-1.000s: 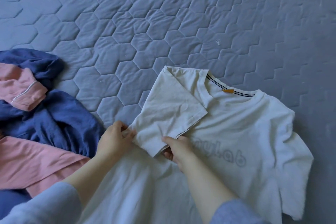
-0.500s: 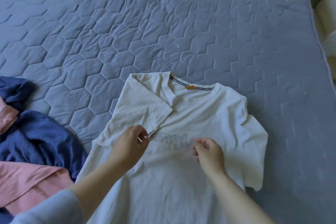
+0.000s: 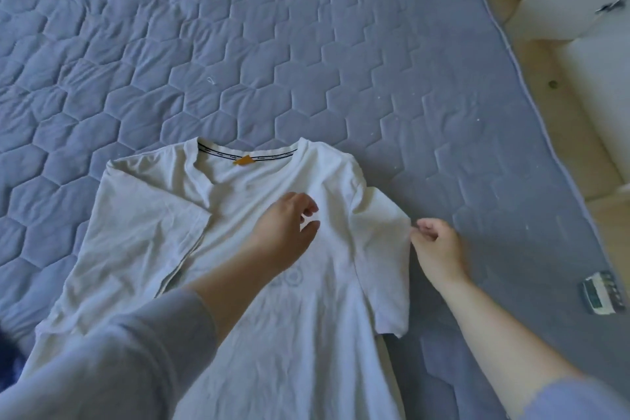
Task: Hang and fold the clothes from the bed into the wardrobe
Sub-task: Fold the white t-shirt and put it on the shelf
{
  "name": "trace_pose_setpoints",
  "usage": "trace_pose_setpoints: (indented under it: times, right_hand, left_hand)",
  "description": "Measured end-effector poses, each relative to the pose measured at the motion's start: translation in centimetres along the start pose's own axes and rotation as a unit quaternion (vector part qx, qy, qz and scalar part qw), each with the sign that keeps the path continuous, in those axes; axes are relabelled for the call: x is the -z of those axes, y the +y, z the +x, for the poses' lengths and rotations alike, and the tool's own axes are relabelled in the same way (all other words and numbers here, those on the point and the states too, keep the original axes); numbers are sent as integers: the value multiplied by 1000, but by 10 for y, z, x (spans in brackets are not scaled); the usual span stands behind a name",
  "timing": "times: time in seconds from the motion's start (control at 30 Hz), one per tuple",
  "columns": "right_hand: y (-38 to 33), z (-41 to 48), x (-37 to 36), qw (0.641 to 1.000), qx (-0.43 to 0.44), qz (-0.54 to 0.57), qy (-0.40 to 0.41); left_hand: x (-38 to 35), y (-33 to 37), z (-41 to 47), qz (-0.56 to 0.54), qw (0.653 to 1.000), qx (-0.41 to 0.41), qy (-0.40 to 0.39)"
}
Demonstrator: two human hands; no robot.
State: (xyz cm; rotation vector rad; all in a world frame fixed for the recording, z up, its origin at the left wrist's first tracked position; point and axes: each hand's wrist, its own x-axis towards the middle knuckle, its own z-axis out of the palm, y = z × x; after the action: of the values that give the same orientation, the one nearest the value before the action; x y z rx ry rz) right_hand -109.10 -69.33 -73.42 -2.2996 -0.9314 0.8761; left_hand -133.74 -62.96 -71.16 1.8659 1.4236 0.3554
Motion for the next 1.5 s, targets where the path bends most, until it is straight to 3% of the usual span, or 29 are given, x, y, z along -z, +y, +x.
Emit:
trace_pose_setpoints:
  times: [0.17,0.33,0.43,0.53,0.67,0.8,0.9,1.0,1.07,1.17,1.37,1.5]
  right_hand:
    - [14,27,-9,994,5,93,-62]
    - [17,35,-12,980,32,154,-119]
    - [13,34,-8,973,64,144,-171]
    - [12,30,-1,972,67,152,-169]
    - [14,31,13,968,57,156,-186]
    - [14,38,25,962,85,111,-234]
    - [15,45,28,969,97,56,-220]
    - [13,49,24,964,32,129,-230]
    - [12,48,19,932,-50,222,-281]
    - [17,40,15,886,-129,273,-352]
    - [31,27,2,873,-203,330,-296]
    - [28,15,1,837,-239,350,-346]
  left_hand:
    - [-28,33,46,9,998,-63,-23]
    - [-52,49,88,118,986,-108,-48]
    - [-65,51,104,189,971,-102,-103]
    - [-71,50,116,241,957,-74,-144]
    - [-70,50,127,236,956,-80,-153]
    - [-66,58,124,177,966,-154,-110]
    - [-64,67,122,147,967,-182,-102]
    - [-63,69,121,141,969,-175,-102]
    - [-63,67,120,131,972,-170,-101]
    - [-60,61,118,116,975,-159,-99]
    - [-54,53,110,107,981,-129,-93]
    - [-45,48,103,110,986,-99,-79]
